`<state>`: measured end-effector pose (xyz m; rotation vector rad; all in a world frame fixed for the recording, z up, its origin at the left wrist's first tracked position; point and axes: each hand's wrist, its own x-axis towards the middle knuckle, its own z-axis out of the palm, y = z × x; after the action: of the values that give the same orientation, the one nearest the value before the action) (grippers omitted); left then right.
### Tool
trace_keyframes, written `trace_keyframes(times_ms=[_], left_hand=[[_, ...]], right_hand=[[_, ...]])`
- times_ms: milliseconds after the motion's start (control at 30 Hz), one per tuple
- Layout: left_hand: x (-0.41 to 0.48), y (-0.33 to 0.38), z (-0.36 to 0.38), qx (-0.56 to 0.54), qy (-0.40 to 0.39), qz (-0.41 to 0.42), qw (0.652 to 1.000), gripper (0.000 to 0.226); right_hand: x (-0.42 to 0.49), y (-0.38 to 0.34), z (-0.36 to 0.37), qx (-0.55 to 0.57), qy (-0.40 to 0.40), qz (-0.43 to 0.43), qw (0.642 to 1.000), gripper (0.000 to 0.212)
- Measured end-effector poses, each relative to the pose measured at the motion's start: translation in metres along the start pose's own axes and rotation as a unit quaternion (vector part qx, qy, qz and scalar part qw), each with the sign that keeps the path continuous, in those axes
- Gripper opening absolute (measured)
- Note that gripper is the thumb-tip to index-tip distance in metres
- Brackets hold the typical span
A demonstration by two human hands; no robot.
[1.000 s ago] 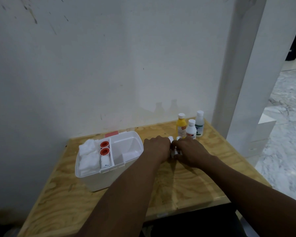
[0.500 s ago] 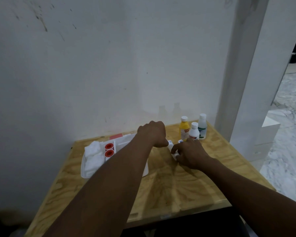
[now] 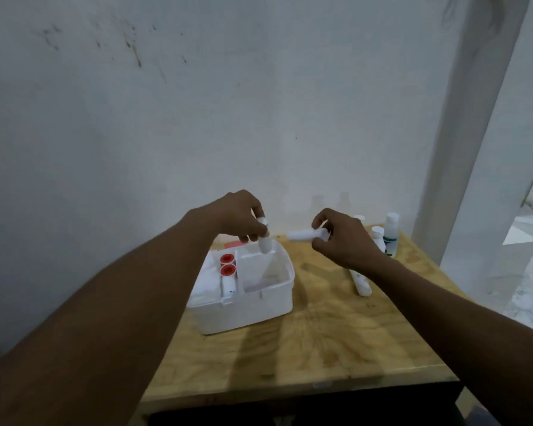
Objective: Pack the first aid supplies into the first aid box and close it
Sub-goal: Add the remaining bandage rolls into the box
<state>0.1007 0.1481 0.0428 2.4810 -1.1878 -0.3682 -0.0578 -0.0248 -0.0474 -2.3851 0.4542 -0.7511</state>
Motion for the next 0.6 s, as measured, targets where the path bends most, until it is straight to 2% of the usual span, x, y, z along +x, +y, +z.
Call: trace_keyframes(times_ms=[167,367,600], left_hand=[[-0.011,-0.023,0.012,0.047,-0.02,-0.011,0.999,0.025],[-0.021,-0.033,0.03,0.107,-0.059,-0.011,0.992,0.033],[-0.028,-0.04,0.047,0.134,-0.085,-0.014,0.987,0.04]], right_hand=[[0.005,-0.045,0.013,-0.021,-0.051,-0.051,0.997,0.025],[-0.002,-0.063,0.043,-0.119,-0.165,-0.045,0.978,0.031],[-0.008,-0.068,0.058,-0.163,-0.216,-0.043,0.962,0.034]])
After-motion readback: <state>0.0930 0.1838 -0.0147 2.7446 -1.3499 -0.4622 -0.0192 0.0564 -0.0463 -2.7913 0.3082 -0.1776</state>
